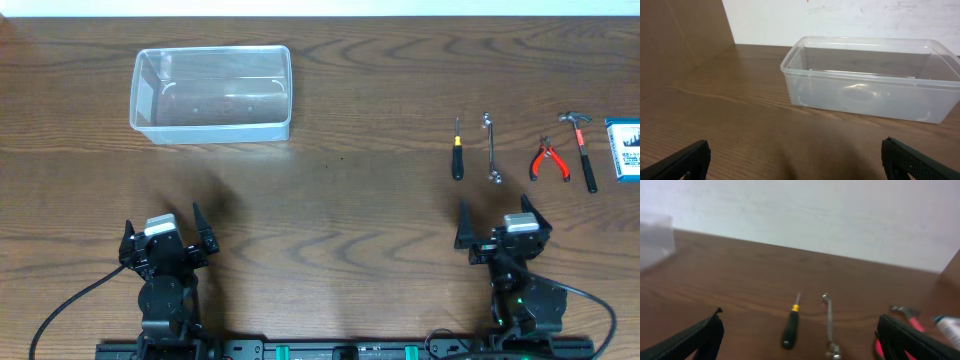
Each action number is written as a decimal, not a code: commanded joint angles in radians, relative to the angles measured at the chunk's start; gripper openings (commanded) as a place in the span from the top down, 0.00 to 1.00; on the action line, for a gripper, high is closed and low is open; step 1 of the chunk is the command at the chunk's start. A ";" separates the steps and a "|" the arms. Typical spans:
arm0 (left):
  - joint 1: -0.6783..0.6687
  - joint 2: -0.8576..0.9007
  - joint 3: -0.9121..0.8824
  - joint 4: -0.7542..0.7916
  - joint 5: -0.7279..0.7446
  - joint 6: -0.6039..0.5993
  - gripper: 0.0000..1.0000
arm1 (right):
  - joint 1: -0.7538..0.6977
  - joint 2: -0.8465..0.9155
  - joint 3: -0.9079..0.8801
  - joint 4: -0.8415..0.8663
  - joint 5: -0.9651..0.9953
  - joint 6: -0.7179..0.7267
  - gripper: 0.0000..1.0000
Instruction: Pack container
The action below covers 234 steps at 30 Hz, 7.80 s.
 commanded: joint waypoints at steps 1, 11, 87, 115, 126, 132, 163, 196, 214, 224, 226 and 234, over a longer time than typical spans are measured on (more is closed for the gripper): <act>-0.003 0.006 -0.029 -0.002 -0.005 0.014 0.02 | 0.013 0.001 -0.002 -0.003 -0.025 0.258 0.01; -0.003 0.006 -0.029 -0.002 -0.005 0.014 0.02 | 0.013 0.019 -0.002 0.000 -0.066 0.543 0.01; -0.003 0.006 -0.029 -0.002 -0.005 0.014 0.02 | 0.352 1.521 1.796 -1.205 -0.129 0.047 0.01; -0.003 0.006 -0.019 -0.006 0.019 -0.036 0.02 | 0.557 1.747 1.840 -0.965 -0.069 0.059 0.01; -0.003 0.233 0.301 -0.333 0.070 -0.027 0.02 | 0.555 1.747 1.855 -0.968 -0.031 0.059 0.01; -0.003 0.591 0.640 -0.523 0.071 -0.027 0.02 | 0.554 1.747 1.898 -0.969 -0.031 0.071 0.01; 0.116 1.282 1.548 -1.165 -0.088 -0.196 0.02 | 0.623 2.000 2.201 -1.062 -0.128 0.037 0.01; 0.459 1.361 1.547 -1.209 0.109 -0.148 0.02 | 0.619 2.232 2.206 -0.816 -0.122 0.109 0.09; 0.459 1.361 1.547 -1.209 0.169 -0.148 0.02 | 0.619 2.301 2.207 -0.815 -0.045 0.204 0.12; 0.459 1.361 1.547 -1.209 0.169 -0.148 0.02 | 0.614 2.301 2.207 -0.815 -0.045 0.350 0.17; 0.459 1.361 1.547 -1.209 0.169 -0.148 0.02 | 0.612 2.302 2.207 -0.815 -0.045 0.360 0.16; 0.459 1.361 1.547 -1.208 0.169 -0.148 0.02 | 0.608 2.316 2.207 -0.826 -0.020 0.362 0.15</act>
